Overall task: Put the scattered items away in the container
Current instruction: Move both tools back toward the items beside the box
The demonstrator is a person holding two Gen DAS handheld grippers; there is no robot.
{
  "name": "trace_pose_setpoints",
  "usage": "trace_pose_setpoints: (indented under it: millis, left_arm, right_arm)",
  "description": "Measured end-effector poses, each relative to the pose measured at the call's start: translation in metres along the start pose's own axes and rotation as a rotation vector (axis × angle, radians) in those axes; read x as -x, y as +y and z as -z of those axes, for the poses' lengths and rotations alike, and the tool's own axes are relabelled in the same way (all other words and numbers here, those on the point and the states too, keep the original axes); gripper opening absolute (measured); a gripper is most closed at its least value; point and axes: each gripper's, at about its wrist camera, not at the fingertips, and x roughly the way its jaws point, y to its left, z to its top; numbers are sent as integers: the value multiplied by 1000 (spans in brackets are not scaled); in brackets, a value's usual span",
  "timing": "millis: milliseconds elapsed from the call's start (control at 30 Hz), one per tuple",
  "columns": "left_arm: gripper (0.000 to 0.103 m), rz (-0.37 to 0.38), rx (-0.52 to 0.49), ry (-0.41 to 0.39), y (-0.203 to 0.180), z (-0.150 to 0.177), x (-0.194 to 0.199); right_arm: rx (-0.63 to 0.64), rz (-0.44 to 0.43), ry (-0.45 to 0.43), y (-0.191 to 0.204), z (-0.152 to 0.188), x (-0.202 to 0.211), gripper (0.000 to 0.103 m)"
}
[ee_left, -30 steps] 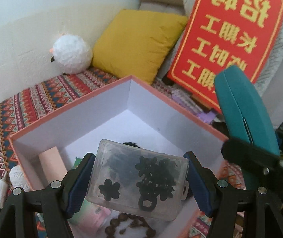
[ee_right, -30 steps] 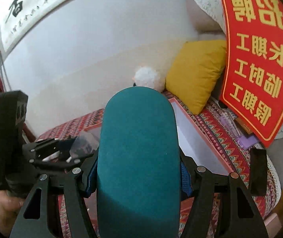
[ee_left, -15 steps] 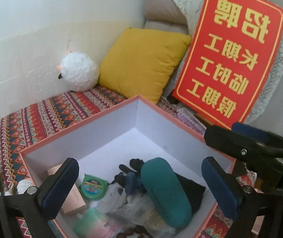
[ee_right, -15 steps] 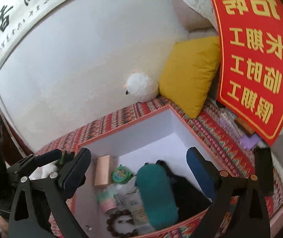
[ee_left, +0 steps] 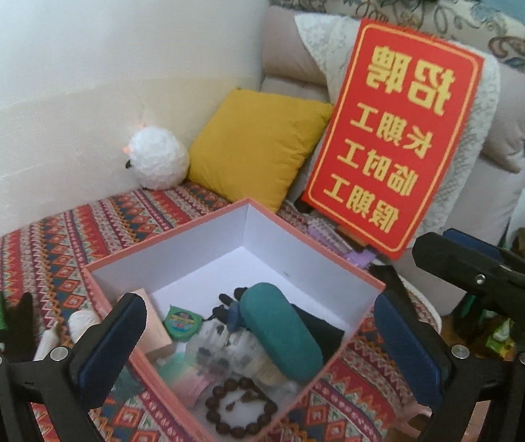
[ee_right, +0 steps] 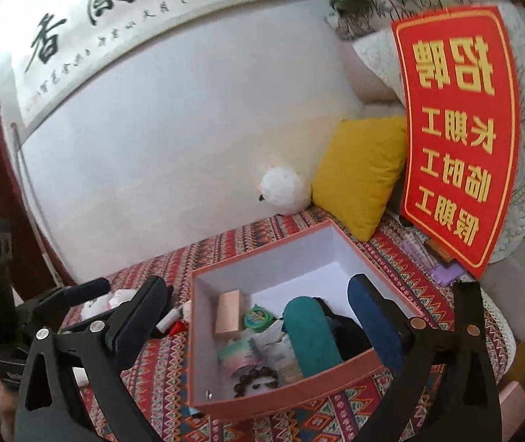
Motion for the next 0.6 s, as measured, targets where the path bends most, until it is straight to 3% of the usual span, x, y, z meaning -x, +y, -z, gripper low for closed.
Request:
trace_pose_setpoints:
  millis: [200,333,600]
  left_arm:
    - [102,-31,-25,-13,4,40,57]
    - [102,-58,-16,3,17,81,85]
    - [102,-213,98,157,87,196,91]
  right_arm:
    - [18,-48,12,30,27,32,102]
    - [-18,-86,44,46,64,36,102]
    - [-26,-153,269,95,163,-6,102]
